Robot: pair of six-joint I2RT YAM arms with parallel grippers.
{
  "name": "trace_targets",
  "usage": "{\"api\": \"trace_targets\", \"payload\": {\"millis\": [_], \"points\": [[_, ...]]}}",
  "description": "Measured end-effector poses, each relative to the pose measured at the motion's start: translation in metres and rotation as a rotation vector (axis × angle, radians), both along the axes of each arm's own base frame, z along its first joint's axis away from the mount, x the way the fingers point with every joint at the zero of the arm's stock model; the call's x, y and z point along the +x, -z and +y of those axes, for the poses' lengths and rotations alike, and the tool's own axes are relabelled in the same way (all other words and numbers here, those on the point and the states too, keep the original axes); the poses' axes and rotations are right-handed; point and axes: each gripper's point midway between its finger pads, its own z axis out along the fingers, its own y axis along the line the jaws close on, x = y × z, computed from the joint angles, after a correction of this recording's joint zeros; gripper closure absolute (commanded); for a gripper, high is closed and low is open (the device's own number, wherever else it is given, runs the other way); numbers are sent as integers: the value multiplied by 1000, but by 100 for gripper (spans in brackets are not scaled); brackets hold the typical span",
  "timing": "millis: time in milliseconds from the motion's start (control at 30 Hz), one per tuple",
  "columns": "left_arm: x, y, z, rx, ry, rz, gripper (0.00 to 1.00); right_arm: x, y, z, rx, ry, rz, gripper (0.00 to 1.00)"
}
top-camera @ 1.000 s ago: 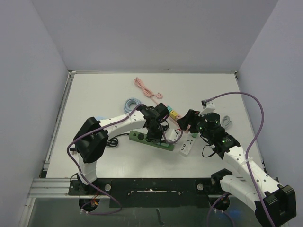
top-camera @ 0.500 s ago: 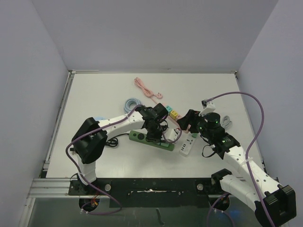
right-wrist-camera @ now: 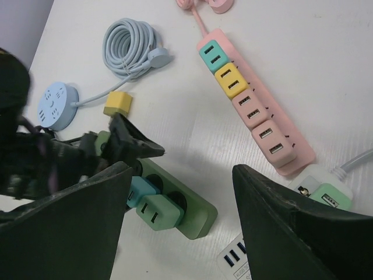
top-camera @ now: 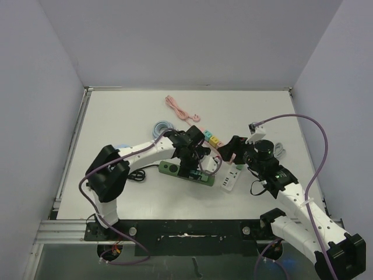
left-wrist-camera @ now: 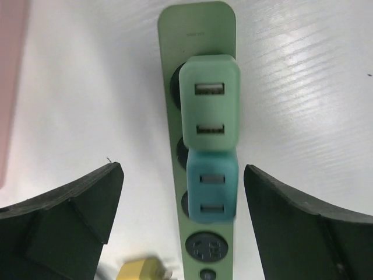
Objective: Insert the plug
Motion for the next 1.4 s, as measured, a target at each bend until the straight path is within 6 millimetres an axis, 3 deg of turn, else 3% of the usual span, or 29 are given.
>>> {"api": "trace_targets", "payload": {"millis": [267,467,633,767,867,933,1033,1233,1400], "points": [[1,-89,13,-236,-110,-141,15,-1,-2,2,-69,-61,-9,29],[24,-121,39,-399,-552,-214,15,-5,-7,22,-167,-276,-45,29],[52,-147,80,-542,-1098,-196,15,-14,11,61,-317,-500,-24,29],[75,-174,129,-700,-1454,-150,15,-27,31,98,-424,-681,7,30],[78,-189,171,-833,-1633,-106,15,-35,46,113,-485,-772,35,33],[73,-192,195,-903,-1709,-80,15,-41,57,122,-525,-829,60,36],[62,-192,212,-978,-1762,-33,15,-46,75,129,-584,-894,100,40],[51,-179,206,-1008,-1766,60,15,-50,100,127,-676,-959,161,47],[47,-160,204,-974,-1791,119,15,-44,114,122,-745,-972,189,66]]}}
